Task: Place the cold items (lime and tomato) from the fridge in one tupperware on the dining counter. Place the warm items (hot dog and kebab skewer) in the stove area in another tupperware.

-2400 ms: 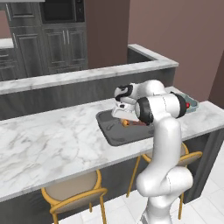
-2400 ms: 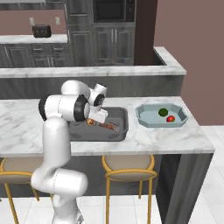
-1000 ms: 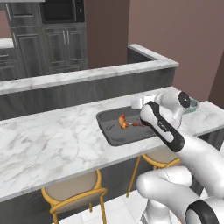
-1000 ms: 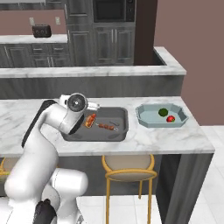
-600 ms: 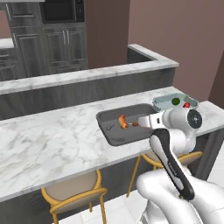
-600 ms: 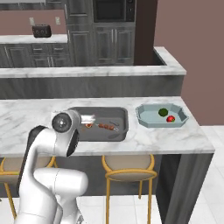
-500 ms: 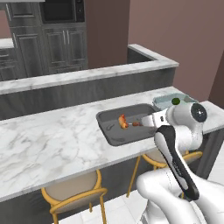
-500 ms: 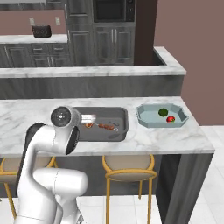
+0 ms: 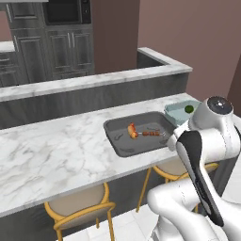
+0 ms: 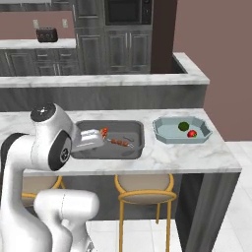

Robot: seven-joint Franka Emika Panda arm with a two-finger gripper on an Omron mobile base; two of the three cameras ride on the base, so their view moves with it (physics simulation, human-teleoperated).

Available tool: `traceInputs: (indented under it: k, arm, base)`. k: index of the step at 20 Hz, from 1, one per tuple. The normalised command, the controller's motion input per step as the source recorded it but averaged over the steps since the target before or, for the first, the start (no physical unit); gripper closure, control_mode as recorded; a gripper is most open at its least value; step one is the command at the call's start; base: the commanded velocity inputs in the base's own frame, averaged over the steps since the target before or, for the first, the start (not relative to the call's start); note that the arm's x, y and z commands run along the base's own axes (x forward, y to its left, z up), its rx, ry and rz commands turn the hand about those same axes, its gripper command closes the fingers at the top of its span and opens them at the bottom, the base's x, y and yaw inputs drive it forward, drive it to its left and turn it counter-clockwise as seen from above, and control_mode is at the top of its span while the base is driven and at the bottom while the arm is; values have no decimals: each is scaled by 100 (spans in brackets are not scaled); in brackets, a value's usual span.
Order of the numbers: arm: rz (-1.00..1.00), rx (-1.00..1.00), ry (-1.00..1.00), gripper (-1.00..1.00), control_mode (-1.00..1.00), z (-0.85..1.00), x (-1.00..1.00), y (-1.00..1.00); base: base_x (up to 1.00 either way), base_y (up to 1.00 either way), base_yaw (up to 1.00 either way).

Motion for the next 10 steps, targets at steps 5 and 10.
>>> traceInputs:
  k: [5,10]
  arm:
    - [0,-13,-11,-100,-100,-100,-100,-18]
    - [9,-5,-36,-100,-100,-95,-100,24]
  base:
    - [0,0,0]
    - [0,0,0]
